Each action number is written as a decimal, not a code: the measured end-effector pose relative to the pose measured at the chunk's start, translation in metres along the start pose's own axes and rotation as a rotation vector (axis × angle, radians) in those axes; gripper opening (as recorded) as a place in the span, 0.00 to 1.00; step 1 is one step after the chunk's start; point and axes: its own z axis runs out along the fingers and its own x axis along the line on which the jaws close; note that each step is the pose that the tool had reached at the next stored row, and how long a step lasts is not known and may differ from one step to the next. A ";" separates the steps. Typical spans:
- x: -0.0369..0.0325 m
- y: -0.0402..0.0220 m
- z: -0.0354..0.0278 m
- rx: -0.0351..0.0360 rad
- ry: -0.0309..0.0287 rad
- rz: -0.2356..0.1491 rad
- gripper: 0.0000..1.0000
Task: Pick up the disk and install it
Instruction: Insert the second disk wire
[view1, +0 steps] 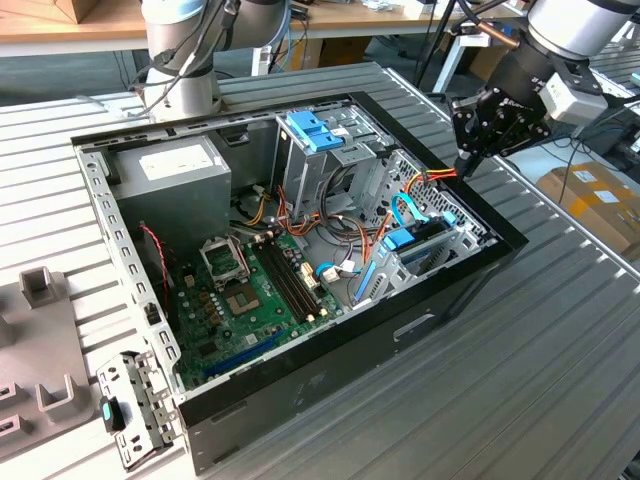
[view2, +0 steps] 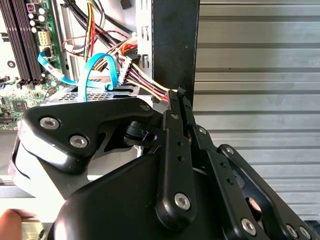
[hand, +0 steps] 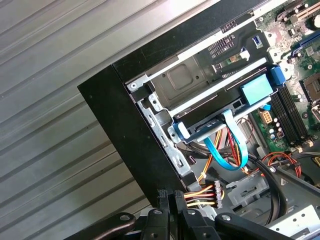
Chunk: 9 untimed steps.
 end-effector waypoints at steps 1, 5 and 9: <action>0.0000 0.0000 0.0000 -0.0001 0.0001 0.000 0.16; -0.0013 0.0007 0.0001 0.0012 0.0035 0.038 0.16; -0.0016 0.0010 0.0004 0.0031 0.0088 0.096 0.16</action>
